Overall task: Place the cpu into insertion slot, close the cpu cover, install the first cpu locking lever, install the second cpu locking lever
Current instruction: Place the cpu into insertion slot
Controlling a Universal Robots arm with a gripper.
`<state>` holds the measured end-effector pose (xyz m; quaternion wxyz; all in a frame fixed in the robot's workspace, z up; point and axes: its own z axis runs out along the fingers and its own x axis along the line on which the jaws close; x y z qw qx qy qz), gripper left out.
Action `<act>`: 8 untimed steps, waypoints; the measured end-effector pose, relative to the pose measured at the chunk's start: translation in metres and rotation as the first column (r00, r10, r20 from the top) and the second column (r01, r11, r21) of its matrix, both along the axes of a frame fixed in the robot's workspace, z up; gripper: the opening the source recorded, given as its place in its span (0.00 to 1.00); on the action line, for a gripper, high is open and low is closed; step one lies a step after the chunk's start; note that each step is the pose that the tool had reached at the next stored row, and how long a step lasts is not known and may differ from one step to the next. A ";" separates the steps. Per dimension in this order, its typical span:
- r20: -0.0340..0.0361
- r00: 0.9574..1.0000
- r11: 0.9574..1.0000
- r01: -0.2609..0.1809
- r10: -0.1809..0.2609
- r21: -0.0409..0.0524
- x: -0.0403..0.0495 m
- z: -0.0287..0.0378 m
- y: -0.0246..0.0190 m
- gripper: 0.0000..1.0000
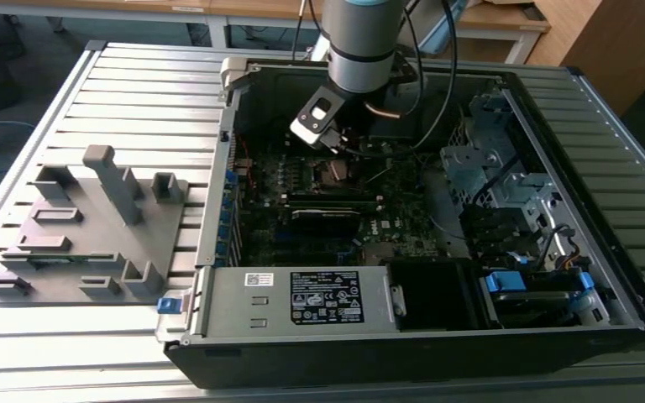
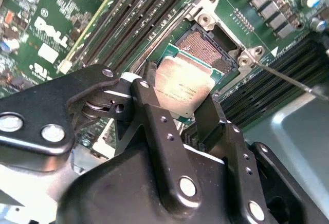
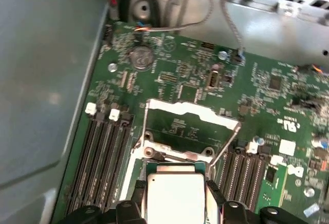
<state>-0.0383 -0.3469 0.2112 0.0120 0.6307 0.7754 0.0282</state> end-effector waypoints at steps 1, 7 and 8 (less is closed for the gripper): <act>0.000 1.000 1.000 0.018 -0.018 0.000 0.0000 -0.0002 0.0000 0.54; 0.000 0.992 0.992 0.127 -0.127 0.000 0.0000 -0.0011 0.0000 0.54; 0.000 0.989 0.989 0.145 -0.145 0.000 0.0000 -0.0013 0.0000 0.54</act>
